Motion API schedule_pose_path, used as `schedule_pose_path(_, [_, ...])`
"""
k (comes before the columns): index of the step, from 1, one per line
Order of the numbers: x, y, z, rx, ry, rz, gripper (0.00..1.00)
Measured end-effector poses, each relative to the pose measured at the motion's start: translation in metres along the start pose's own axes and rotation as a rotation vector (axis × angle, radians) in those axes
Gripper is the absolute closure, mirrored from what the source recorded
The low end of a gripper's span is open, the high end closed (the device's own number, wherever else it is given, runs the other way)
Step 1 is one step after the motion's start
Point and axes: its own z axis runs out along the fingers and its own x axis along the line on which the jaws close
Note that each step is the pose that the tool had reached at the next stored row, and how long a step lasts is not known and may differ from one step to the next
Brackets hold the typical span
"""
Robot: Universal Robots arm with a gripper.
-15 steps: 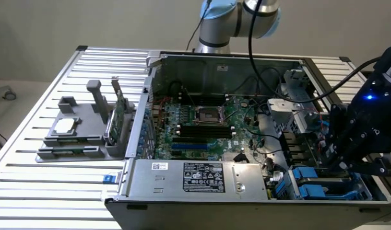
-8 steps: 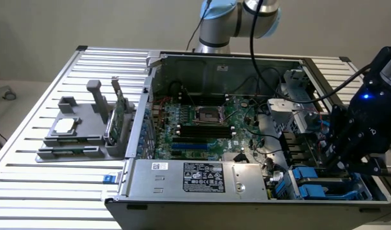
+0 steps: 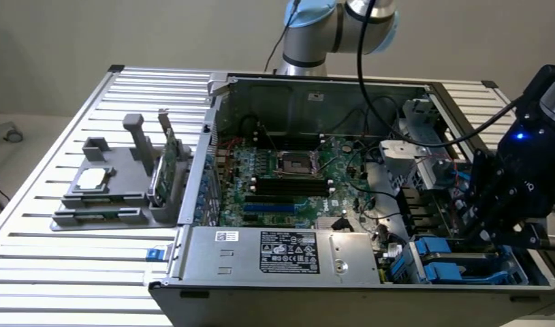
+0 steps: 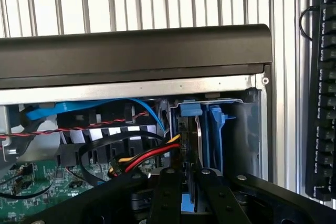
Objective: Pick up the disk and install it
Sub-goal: 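Insert the first disk wire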
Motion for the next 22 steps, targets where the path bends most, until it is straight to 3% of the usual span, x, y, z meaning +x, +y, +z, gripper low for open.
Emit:
schedule_pose_path(9, [0.0033, 0.0007, -0.0001, 0.0059, -0.0196, 0.013, 0.83])
schedule_pose_path(13, [0.0051, 0.0021, -0.0002, 0.0159, -0.0272, 0.016, 0.83])
schedule_pose_path(22, [0.0074, 0.0043, 0.001, 0.0268, -0.0304, 0.024, 0.83])
